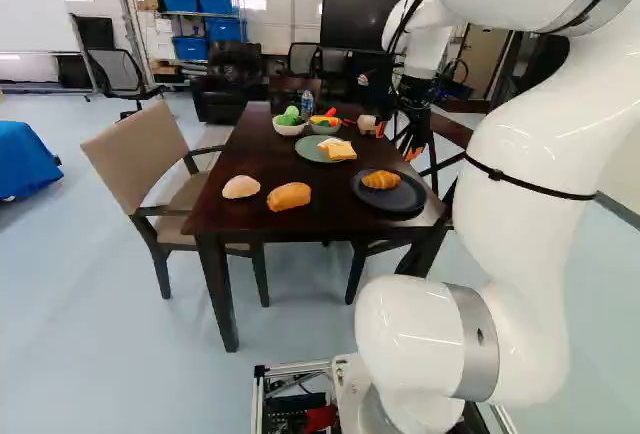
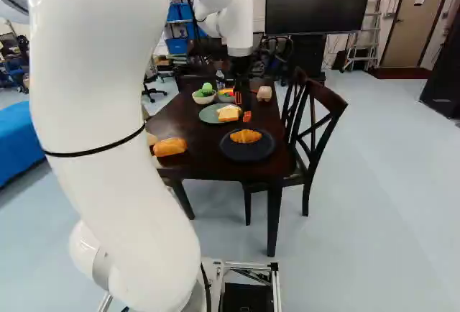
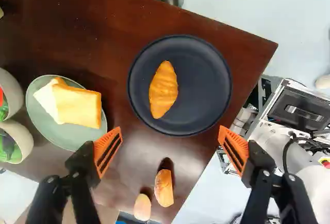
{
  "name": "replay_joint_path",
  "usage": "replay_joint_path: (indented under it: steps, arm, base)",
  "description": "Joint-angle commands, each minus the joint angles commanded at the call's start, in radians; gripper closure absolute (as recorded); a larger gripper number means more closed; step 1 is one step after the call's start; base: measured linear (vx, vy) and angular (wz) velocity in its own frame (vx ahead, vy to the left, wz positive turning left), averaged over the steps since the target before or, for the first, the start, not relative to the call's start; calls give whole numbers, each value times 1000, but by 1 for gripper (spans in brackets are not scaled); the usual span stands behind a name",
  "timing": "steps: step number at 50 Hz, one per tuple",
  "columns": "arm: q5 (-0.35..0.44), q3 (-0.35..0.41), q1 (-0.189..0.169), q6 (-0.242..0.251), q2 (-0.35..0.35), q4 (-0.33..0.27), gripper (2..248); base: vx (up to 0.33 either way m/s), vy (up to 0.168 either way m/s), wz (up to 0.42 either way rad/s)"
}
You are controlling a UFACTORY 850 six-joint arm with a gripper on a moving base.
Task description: Move the croissant to the empty plate
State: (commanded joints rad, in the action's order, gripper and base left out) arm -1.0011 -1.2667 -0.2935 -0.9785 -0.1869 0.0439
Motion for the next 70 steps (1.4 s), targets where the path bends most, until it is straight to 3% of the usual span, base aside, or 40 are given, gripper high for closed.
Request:
replay_joint_path:
  steps: [15,70]
  arm:
    - [-15,-1,0,0,44,-25,3]
    - [-15,-1,0,0,44,-25,3]
  base:
    - [0,0,0]
    - [0,0,0]
